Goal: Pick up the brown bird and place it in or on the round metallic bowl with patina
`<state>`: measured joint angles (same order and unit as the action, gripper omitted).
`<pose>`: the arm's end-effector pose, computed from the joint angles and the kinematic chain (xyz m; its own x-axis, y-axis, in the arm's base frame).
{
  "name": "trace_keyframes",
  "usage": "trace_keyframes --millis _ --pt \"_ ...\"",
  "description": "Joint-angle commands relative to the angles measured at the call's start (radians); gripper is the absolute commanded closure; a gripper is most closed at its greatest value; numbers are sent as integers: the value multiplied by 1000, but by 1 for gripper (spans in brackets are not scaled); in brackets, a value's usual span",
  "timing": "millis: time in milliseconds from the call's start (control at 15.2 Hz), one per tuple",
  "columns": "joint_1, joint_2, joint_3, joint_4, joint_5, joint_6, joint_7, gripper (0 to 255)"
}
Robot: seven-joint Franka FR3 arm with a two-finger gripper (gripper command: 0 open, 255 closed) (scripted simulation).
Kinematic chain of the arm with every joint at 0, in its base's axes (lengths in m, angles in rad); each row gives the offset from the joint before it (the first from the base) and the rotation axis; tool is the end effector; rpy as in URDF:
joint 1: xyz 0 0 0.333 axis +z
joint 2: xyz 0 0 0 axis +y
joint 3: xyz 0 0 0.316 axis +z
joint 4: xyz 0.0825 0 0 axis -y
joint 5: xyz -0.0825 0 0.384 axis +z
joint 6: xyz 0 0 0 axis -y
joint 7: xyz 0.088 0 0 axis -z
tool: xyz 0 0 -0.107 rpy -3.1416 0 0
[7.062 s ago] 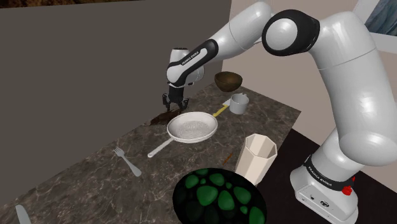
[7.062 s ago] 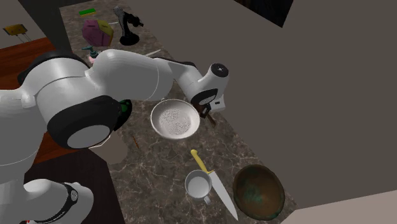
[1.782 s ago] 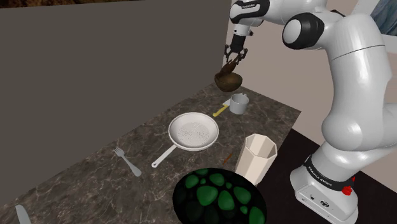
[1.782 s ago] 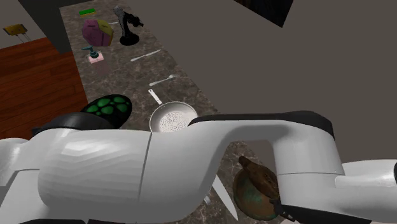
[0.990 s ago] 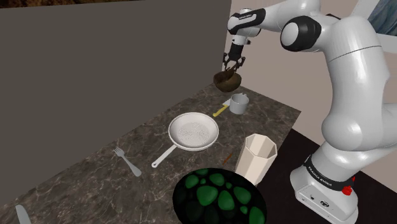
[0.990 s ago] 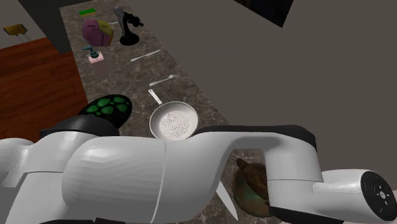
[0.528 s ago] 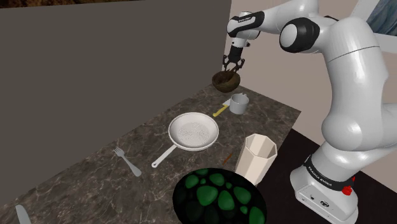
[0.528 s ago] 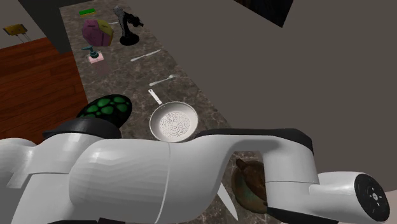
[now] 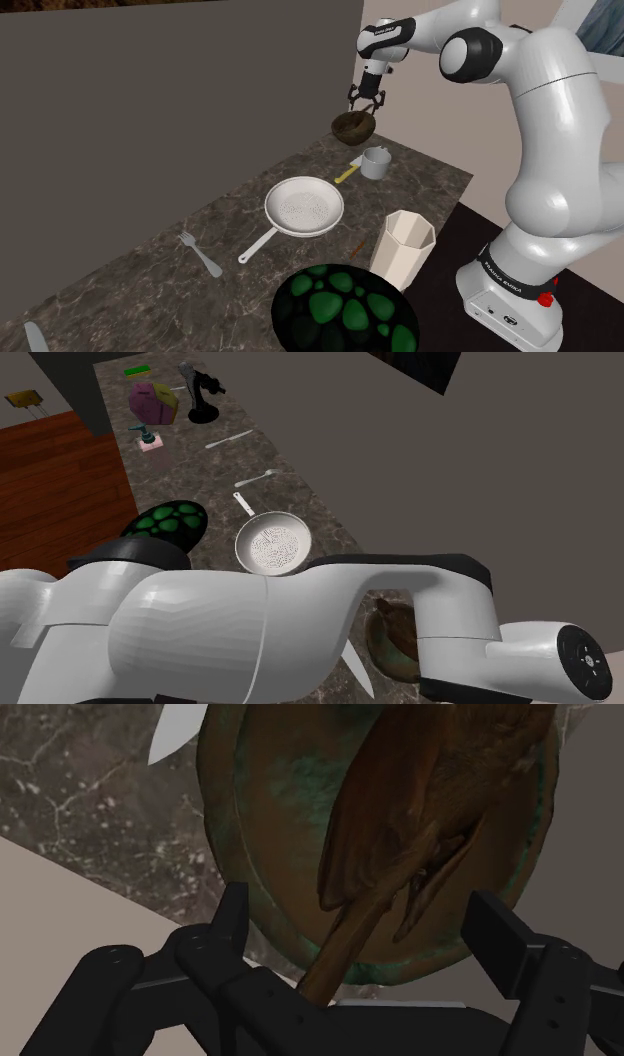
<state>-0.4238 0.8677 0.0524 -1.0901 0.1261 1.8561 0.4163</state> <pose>0.7055 -0.2776 0.2920 0.6607 -0.7337 -0.1584 -0.7501 -0.6537 -0.1005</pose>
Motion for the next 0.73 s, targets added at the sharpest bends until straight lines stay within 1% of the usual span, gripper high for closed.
trace_keyframes --millis 0,198,660 --pt "-7 3 -4 25 -2 -29 1 0" --pt "-13 3 -5 118 -4 -122 5 0" --pt "-11 3 -8 118 -1 -123 4 0"
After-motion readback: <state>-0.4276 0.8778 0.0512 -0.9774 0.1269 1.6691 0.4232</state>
